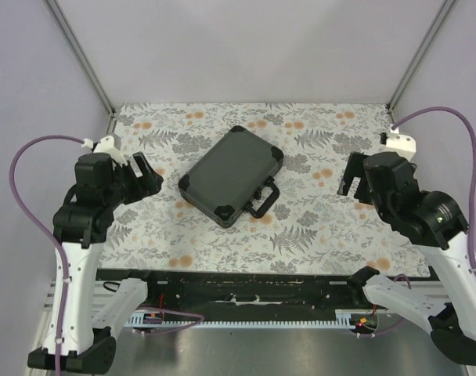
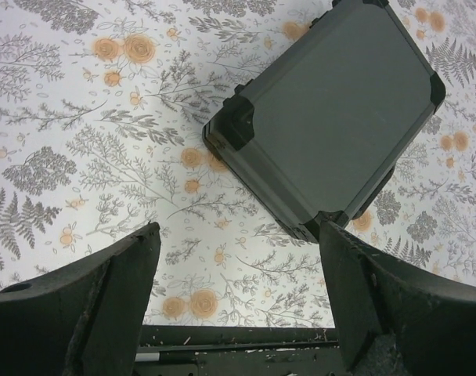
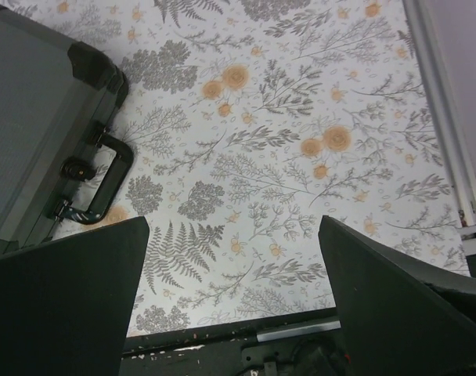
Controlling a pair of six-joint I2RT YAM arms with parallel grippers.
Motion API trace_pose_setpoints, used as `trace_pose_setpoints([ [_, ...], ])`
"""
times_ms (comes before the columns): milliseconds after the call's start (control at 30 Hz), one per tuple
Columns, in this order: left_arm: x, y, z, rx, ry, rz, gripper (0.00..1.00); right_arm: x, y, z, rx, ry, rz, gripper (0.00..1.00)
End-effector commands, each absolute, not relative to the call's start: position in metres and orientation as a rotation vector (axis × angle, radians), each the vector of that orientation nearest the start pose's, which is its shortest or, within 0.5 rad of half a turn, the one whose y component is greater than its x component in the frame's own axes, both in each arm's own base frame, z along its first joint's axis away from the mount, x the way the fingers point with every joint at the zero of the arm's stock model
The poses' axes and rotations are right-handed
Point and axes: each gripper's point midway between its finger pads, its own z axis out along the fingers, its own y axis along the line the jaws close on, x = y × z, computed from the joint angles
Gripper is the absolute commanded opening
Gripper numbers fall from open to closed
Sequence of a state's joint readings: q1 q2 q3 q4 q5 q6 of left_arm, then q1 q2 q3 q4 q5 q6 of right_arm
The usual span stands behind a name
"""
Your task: Pack up texas hold em set
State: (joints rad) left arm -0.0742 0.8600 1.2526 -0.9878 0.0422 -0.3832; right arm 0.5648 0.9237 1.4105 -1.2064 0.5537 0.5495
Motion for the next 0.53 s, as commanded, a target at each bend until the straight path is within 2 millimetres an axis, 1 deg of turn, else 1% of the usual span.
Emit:
trace_pose_setpoints([
  [0,0.204,-0.035,0.287,-0.381,2.151,-0.301,0.88,0.193,0.013,0.336,0.323,2.066,-0.090,0.98],
  [133,0.188,-0.033,0.292,-0.374,2.112,-0.307,0.90,0.182,-0.002,0.342,0.396,1.998,-0.090,0.98],
  [233,0.180,-0.032,0.296,-0.364,2.101,-0.305,0.91,0.177,-0.007,0.340,0.431,1.977,-0.081,0.98],
  [367,0.172,-0.030,0.304,-0.332,2.076,-0.287,0.91,0.175,-0.007,0.338,0.449,1.963,-0.060,0.98],
  [500,0.171,-0.030,0.310,-0.323,2.073,-0.287,0.92,0.176,-0.004,0.333,0.453,1.975,-0.047,0.98],
])
